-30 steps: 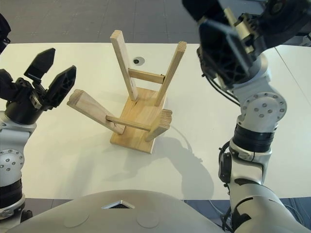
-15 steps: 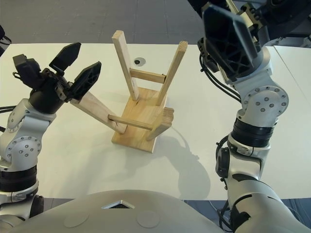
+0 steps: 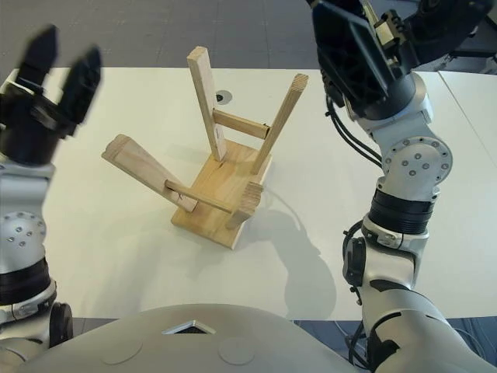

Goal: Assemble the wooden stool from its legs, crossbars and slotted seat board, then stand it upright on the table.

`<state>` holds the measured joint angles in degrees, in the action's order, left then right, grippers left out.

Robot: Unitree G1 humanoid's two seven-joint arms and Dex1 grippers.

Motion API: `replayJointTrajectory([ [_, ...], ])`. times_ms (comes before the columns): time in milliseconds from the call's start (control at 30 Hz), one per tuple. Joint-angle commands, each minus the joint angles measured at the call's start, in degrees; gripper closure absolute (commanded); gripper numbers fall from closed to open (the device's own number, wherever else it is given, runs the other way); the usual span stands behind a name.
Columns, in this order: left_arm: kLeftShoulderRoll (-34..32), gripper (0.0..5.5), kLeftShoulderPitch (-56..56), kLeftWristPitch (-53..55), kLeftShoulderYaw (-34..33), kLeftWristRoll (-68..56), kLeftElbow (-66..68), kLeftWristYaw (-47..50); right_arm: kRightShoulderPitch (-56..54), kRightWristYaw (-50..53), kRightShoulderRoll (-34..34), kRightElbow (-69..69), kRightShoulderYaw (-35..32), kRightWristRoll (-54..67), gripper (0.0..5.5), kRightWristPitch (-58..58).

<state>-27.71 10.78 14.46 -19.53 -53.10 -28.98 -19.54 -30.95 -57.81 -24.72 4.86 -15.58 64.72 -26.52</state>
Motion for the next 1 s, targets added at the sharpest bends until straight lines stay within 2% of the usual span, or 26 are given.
replayJointTrajectory([
  [33,-2.6,0.1,4.1,1.5,-4.4,0.1,0.8,3.5,-1.3,4.6,0.9,-9.2,-2.1,-12.8,1.39,11.9],
  [200,-2.4,0.1,3.6,2.5,-4.4,-0.2,-0.6,4.1,-6.0,9.7,1.2,-25.1,-1.2,-27.8,1.39,26.2],
  [300,-1.2,0.1,3.2,2.7,-3.2,0.7,-0.3,4.4,-9.1,10.4,0.4,-40.5,3.0,-38.8,1.39,34.6],
  [433,1.1,0.1,2.7,2.4,-1.0,2.3,0.8,4.4,-10.9,4.9,1.4,-53.2,4.5,-42.4,1.39,40.2],
  [533,1.3,0.1,-1.9,2.7,-2.2,1.5,-0.2,1.9,-12.4,-3.0,2.3,-58.9,4.7,-41.8,1.39,40.2],
  [667,-0.4,0.1,-11.6,2.2,-6.5,-1.8,-0.4,-7.9,-8.9,-19.3,-0.1,-56.9,6.6,-39.6,1.39,29.8],
  [767,-1.5,0.1,-16.6,1.6,-12.5,-2.0,4.7,-11.6,-4.9,-28.1,-2.1,-49.8,8.0,-37.2,1.39,20.6],
  [867,-1.8,0.1,-19.8,0.8,-16.9,-1.4,10.6,-14.6,1.1,-32.1,-4.3,-39.7,11.0,-37.0,1.39,13.6],
  [1000,-0.8,0.1,-22.8,0.1,-18.3,-0.6,12.8,-17.2,10.0,-31.8,-5.5,-22.0,13.6,-34.0,1.39,6.3],
])
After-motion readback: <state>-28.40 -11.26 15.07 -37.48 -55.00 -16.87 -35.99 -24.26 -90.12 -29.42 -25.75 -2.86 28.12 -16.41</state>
